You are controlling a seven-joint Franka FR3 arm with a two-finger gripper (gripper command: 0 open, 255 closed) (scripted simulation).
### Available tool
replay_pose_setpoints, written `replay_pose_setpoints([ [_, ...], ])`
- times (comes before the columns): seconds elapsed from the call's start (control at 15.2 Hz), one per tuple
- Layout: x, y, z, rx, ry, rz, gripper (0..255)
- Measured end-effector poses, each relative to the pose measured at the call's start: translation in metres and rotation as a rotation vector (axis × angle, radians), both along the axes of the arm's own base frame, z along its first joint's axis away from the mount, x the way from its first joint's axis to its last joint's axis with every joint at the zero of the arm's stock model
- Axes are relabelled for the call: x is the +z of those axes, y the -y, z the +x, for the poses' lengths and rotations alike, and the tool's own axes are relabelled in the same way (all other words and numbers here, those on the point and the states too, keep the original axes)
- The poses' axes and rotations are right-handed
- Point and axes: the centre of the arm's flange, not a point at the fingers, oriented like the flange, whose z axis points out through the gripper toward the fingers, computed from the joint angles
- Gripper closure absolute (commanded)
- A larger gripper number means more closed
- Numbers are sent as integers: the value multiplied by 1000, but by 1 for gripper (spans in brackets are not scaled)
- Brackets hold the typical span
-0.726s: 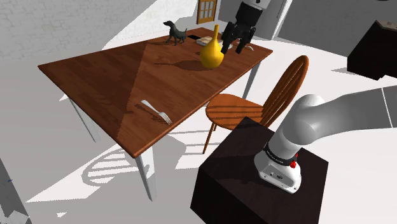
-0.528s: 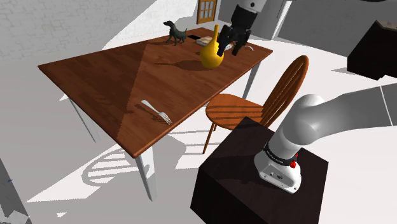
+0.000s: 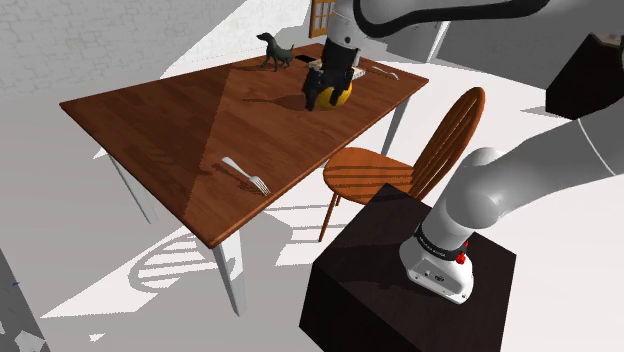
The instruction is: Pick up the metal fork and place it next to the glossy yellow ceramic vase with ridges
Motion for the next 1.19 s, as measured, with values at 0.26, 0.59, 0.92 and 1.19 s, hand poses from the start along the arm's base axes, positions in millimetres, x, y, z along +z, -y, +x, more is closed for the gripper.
replay_pose_setpoints([
  [0.26, -33, -30, 27, 34, 0, -22, 0],
  [0.59, -72, -67, 64, 75, 2, -49, 0],
  [0.92, -117, -106, 102, 118, 2, -75, 0],
  [1.19, -154, -134, 128, 152, 2, -96, 0],
])
